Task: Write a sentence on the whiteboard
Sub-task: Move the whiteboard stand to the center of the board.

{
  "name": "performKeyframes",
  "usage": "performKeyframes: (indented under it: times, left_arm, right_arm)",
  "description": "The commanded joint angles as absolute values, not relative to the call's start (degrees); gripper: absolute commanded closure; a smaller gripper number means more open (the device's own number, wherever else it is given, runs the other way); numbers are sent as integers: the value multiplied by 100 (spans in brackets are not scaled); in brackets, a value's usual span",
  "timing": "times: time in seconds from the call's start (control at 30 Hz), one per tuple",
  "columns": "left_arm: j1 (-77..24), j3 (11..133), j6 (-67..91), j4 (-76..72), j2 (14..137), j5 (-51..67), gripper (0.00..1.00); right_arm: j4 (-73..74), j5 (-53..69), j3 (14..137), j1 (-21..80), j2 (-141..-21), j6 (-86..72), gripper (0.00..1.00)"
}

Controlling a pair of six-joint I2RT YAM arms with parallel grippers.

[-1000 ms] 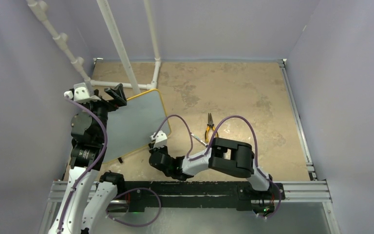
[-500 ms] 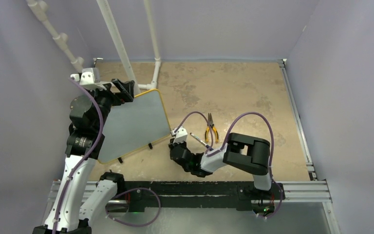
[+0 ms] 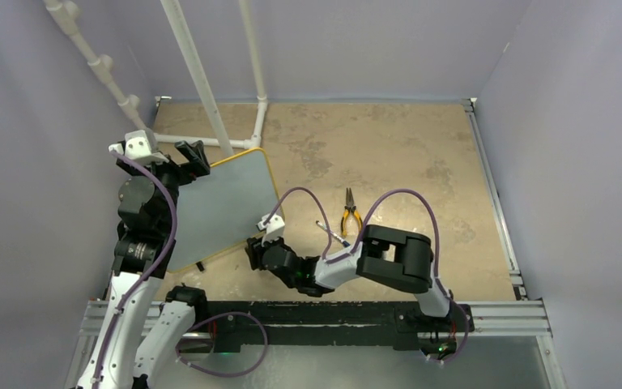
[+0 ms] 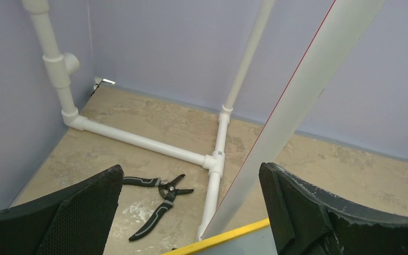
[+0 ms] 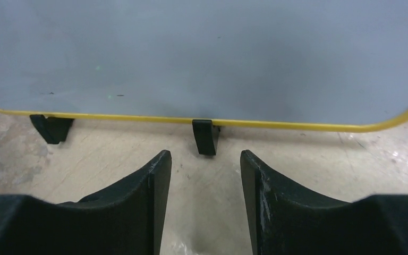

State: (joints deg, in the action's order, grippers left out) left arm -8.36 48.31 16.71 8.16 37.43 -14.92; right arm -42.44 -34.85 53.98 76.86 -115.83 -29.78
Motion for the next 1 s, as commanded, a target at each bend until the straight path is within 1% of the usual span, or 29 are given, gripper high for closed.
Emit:
performKeyframes:
  times: [0.0,0.13,0.43,0.47,0.6,0.73,0.8,0.97]
  left_arm:
    - [-803,4806,1551,519,3753,-1527,1]
    - [-808,4784,1550,532,3708,-1534,1]
    - [-806,4749,1538,515,3665,-1441,1]
    - [-804,4749,1541,513,3665,-1435,1]
    - [-809,4737,1538,523,3667,-1445,1]
    - [-809,4756,1538,527,3665,-1472,1]
    - [-809,4792,1561,552,3665,-1472,1]
    - [-809,5133,1683,825,3721,-1249,1]
  right_arm:
    - [-3885,-3624,5973,7683,-11924,-2968,45]
    - [-3634,-3819,6316,7689,-12179,-2978,45]
    - [-2973,-4138,6959,7684,-12709,-3109,51]
    - [-2896,-4150,7009,7681,-12751,-3118,54]
    - [-2848,-4330,6942,7679,-12751,-3137,74]
    - [-2877,-4604,6614,7656,-12540,-3151,92]
    - [-2891,-4674,6404,7605,-12406,-3184,100]
    - [-3089,-4739,5761,7344,-11973,-3188,100]
